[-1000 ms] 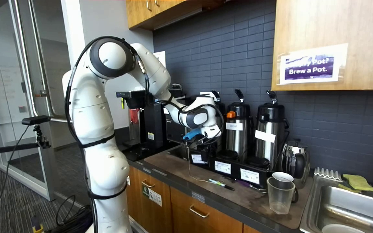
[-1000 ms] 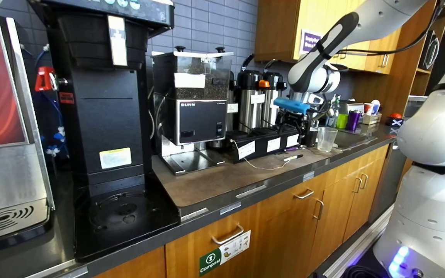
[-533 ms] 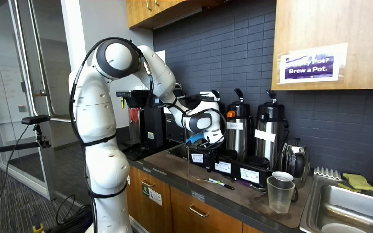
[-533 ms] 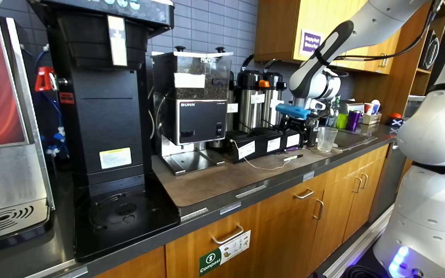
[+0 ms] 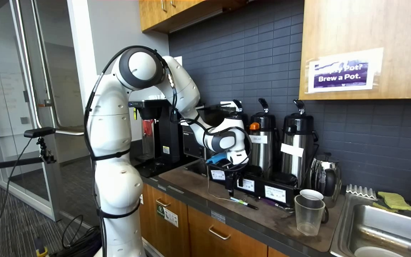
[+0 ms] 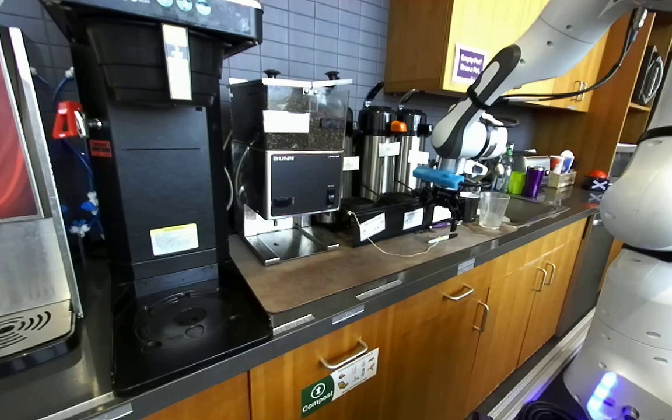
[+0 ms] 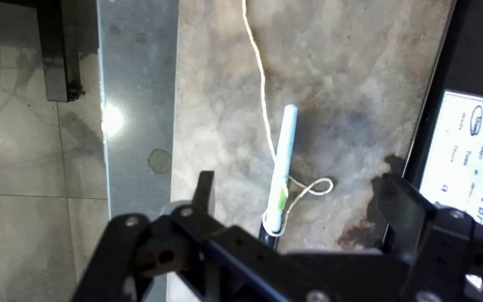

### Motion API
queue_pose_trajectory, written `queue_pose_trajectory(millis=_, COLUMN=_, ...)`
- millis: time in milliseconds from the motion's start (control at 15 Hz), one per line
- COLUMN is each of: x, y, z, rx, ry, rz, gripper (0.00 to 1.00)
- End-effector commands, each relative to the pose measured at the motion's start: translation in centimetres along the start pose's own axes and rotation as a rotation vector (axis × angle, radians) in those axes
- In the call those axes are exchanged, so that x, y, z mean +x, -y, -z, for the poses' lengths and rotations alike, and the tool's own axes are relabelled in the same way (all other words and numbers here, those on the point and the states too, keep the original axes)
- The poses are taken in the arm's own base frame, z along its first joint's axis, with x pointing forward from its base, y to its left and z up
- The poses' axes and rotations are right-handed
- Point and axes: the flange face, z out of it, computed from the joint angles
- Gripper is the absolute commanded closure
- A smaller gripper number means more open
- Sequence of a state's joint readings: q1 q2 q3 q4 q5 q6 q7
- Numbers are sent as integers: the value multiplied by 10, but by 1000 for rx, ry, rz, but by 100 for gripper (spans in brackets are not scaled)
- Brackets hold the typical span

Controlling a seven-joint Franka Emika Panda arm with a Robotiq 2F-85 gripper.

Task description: Pick up the black marker from the counter and put it in the black bowl in the middle

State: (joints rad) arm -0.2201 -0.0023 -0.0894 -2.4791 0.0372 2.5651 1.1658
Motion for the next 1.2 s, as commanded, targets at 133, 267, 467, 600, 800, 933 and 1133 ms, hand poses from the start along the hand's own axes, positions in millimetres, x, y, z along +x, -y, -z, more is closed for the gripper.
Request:
queue_pose_trajectory(millis=133, x=8, y=10, z=-16, rx=-8, ry=-9, rz=-29, gripper=0)
queue_pose_trajectory(millis=267, x=11, y=11, z=-23, rx=-10, ry=-11, rz=-33, gripper=0)
queue_pose_trajectory(millis=467, x=16, y=13, z=-31, rx=-10, ry=-14, rz=-36, gripper=0)
queue_pose_trajectory(millis=600, x=18, y=15, z=-38, rx=-10, ry=-16, rz=-38, gripper=0)
queue_pose_trajectory(millis=800, x=20, y=18, z=-46, rx=-15, ry=-15, rz=-41, gripper=0)
queue_pose_trajectory(millis=933, x=21, y=19, z=-50, rx=-20, ry=-15, rz=-42, gripper=0)
queue_pose_trajectory(millis=1133, x=22, y=18, z=-56, rx=-28, ry=-12, rz=-42, gripper=0)
